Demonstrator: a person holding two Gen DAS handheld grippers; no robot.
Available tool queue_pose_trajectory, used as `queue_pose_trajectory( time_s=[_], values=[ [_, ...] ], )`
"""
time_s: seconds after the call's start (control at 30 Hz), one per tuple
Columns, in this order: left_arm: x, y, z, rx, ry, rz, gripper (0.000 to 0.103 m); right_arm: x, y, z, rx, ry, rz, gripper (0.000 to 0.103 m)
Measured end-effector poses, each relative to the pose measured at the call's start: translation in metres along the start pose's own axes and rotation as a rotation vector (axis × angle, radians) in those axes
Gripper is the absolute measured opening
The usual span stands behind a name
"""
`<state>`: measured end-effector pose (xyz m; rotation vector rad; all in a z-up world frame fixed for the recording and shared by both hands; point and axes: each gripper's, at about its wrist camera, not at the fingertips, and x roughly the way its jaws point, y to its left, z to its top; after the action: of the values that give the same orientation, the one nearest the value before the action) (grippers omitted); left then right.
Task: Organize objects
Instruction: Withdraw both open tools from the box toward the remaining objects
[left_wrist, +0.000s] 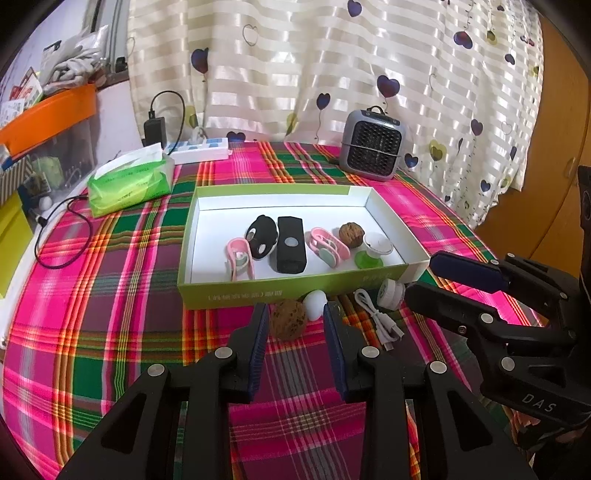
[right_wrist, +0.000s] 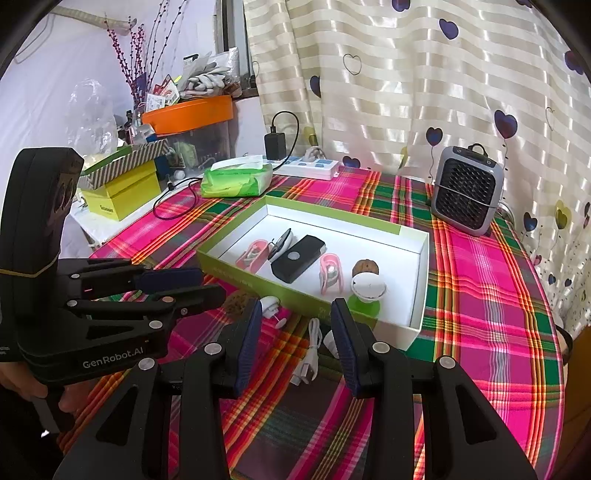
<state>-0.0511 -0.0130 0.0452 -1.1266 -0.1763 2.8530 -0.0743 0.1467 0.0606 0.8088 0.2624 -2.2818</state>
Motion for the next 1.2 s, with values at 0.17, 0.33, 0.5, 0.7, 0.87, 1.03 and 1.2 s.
queue_pose_trajectory(
  time_s=[0.17,0.33,0.5,0.7,0.87,1.03,1.2],
  values=[
    [-0.001,0.0,-0.005,-0.006,0.001,0.002,0.029,-0.003,0.002,-0.004,0.001,0.001,0.002,0.04],
    [-0.002,0.001,-0.013,-0.017,0.009,0.0,0.029,-0.003,0.002,-0.005,0.002,0.003,0.003,0.04],
    [-0.001,0.003,-0.011,-0.018,0.01,-0.001,0.029,-0.003,0.002,-0.007,0.001,0.005,0.003,0.04],
    [-0.001,0.003,-0.011,-0.018,0.011,-0.001,0.029,-0.003,0.002,-0.009,0.001,0.007,0.005,0.04],
    [0.0,0.004,-0.013,-0.026,0.02,-0.005,0.029,-0.003,0.002,-0.01,0.005,0.01,0.006,0.04],
    [0.003,0.007,-0.017,-0.037,0.032,-0.012,0.029,-0.001,-0.001,-0.013,0.017,0.02,0.006,0.04],
    [0.005,0.01,-0.016,-0.043,0.041,-0.013,0.029,0.001,-0.003,-0.014,0.022,0.026,0.01,0.04]
  ],
)
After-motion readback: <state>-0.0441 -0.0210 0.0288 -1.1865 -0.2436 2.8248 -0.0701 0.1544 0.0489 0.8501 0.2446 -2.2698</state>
